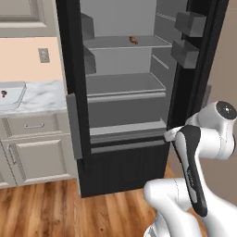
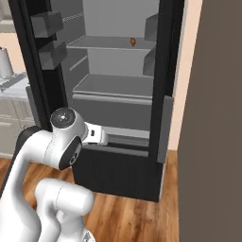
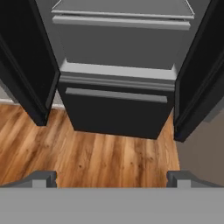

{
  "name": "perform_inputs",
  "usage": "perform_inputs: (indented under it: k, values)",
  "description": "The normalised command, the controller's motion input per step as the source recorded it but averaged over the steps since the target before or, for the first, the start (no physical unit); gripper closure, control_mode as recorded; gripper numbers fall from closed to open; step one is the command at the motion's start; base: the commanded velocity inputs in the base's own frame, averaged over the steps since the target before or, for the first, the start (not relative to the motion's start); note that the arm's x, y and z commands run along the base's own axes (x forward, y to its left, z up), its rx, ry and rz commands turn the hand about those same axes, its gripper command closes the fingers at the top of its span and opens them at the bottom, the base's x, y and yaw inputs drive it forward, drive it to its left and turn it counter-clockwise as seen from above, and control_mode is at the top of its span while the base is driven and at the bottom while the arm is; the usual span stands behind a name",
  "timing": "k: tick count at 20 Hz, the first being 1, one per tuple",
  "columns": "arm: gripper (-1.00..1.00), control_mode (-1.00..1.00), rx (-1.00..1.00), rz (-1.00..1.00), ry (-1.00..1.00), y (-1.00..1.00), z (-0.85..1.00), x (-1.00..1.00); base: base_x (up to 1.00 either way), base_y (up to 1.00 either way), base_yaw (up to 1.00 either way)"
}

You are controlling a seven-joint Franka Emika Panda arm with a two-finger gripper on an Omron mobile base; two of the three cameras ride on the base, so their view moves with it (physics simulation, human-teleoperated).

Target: Place one mushroom and one chicken drumstick in each tupperware on the nearby counter, to pack two identical lunches.

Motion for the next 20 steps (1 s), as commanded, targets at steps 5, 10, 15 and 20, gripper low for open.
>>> perform_inputs:
  k: [5, 10, 15, 20]
  values:
    - [-1.0, 1.0, 0.0, 0.0, 0.0, 0.0, 0.0, 0.0, 0.82, -0.06, 0.0]
    - [-1.0, 1.0, 0.0, 0.0, 0.0, 0.0, 0.0, 0.0, 0.96, -0.23, 0.0]
    - [-1.0, 1.0, 0.0, 0.0, 0.0, 0.0, 0.0, 0.0, 0.95, -0.24, 0.01]
    - [-1.0, 1.0, 0.0, 0.0, 0.0, 0.0, 0.0, 0.0, 0.6, -0.17, 0.03]
